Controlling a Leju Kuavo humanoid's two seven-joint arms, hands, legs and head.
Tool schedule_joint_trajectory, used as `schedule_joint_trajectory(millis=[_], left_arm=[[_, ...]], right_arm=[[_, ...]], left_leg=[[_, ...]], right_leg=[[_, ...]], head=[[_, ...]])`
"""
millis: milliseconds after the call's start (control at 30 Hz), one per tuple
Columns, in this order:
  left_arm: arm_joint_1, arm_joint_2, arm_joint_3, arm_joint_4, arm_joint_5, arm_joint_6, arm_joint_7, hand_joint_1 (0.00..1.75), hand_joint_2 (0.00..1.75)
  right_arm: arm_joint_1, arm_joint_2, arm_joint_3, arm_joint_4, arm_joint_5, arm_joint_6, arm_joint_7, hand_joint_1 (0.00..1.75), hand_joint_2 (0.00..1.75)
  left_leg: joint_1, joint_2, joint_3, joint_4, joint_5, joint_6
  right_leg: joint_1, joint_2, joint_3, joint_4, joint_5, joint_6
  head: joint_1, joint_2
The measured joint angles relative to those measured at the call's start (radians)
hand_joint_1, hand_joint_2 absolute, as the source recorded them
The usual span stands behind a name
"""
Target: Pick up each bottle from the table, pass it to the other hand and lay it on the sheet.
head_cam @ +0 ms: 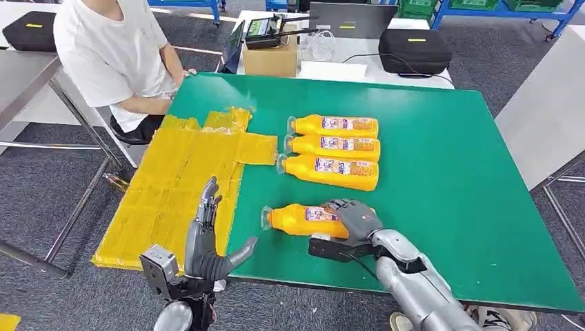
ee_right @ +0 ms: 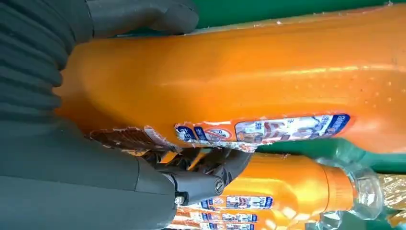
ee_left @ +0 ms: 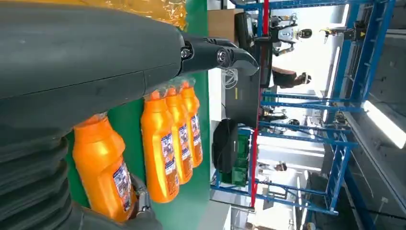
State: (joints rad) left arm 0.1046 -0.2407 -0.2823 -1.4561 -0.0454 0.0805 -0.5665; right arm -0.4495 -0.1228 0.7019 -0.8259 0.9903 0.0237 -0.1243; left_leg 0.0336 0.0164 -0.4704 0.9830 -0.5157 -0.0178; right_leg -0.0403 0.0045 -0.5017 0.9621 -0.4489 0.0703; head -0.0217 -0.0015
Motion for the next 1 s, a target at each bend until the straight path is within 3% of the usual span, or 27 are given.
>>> schedule_joint_trajectory(millis=[400,433,533,600,767,867,1000], left_arm=[[0.0,-0.002,0.016,0.001,-0.012,0.01,0.0,0.0,1.75],[0.0,-0.002,0.018,0.002,-0.012,0.01,0.0,0.0,1.75],[0.0,-0.002,0.021,0.006,-0.012,0.01,0.0,0.0,1.75],[0.0,-0.002,0.022,0.007,-0.011,0.01,-0.001,0.0,1.75],[-0.001,-0.002,0.022,0.016,-0.01,0.011,-0.005,0.0,1.75],[0.002,-0.002,0.022,0.016,0.011,0.002,0.001,0.0,1.75],[0.026,-0.002,0.022,0.007,0.047,-0.031,0.036,0.0,1.75]], right_arm=[[-0.086,-0.002,0.09,0.062,0.012,0.071,0.032,1.75,1.75],[-0.088,-0.002,0.093,0.065,0.011,0.071,0.032,1.57,1.75],[-0.093,-0.002,0.096,0.071,-0.025,0.071,0.013,1.68,1.75],[-0.092,-0.002,0.093,0.072,-0.117,0.072,-0.062,1.75,1.75],[-0.078,0.005,0.086,0.054,-0.229,0.063,-0.118,1.75,1.75],[-0.008,0.024,0.064,-0.026,-0.316,-0.01,-0.166,1.75,1.75],[0.162,0.076,0.007,-0.233,-0.386,-0.102,-0.201,1.75,1.75]], left_leg=[[0.0,0.0,0.002,0.0,0.0,0.0],[0.0,0.0,0.002,0.0,0.0,0.0],[0.0,0.0,0.002,0.0,0.0,0.0],[0.0,-0.001,0.001,0.0,0.0,0.0],[0.001,0.003,0.001,0.0,-0.001,0.0],[0.002,0.0,-0.001,0.0,-0.001,0.0],[0.002,-0.003,-0.011,0.0,0.0,-0.001]], right_leg=[[0.0,0.001,0.0,0.0,0.0,0.0],[0.0,0.001,0.001,0.0,0.0,0.0],[0.0,0.001,0.001,0.0,0.0,0.0],[0.0,0.001,0.001,0.0,0.0,0.0],[0.001,0.004,0.001,0.0,0.0,0.0],[0.001,0.003,-0.001,0.0,-0.001,0.0],[0.002,0.0,-0.008,0.001,-0.001,0.0]], head=[[0.0,0.0],[0.0,0.0],[0.0,0.0],[0.0,0.0],[0.0,0.0],[0.0,0.0],[0.0,0.0]])
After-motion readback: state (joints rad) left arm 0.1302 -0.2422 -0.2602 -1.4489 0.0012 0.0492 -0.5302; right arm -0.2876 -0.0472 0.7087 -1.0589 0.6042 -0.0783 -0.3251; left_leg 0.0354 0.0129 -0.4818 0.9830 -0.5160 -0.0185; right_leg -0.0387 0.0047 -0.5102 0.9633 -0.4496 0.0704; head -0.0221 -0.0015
